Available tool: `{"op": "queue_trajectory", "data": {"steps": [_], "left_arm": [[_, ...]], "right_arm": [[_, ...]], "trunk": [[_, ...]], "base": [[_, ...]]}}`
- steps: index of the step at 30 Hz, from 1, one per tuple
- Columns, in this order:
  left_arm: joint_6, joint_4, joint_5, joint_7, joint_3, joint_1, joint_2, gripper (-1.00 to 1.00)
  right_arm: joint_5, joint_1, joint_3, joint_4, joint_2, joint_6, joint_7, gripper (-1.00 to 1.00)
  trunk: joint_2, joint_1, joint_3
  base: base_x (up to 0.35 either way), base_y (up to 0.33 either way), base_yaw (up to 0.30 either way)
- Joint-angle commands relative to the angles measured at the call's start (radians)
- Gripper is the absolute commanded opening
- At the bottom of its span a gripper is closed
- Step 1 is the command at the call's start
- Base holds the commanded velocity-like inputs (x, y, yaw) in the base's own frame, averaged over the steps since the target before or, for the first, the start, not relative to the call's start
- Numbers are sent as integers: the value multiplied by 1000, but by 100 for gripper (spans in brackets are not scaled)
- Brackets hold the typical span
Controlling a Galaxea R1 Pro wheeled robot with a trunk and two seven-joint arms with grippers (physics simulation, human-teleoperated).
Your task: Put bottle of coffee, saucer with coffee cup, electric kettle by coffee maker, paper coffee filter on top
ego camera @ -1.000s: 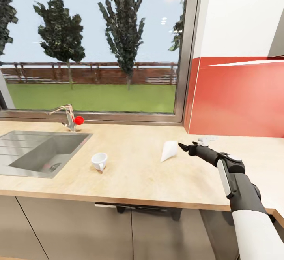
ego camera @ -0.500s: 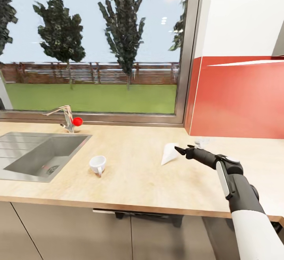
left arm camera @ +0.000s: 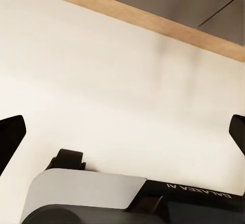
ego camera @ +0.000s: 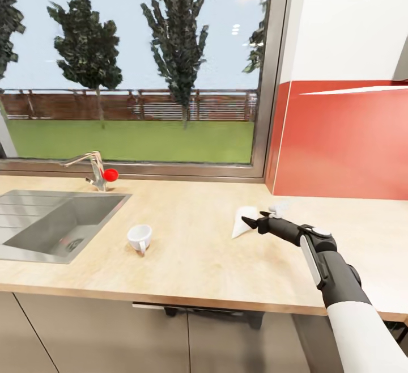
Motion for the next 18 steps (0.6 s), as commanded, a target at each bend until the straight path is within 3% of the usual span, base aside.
{"op": "queue_trajectory", "data": {"steps": [1,18], "left_arm": [[-1,-1,5,0,2,0,-1,100],[-1,-1,5,0,3,0,-1,100]], "right_arm": [[-1,-1,-1,-1,0,7,4,100],[0,-1,-2,-2,-2,6,2,100]], "trunk": [[0,0,-1],[0,0,-1]], "base": [[98,0,0],[17,-37,0]]}}
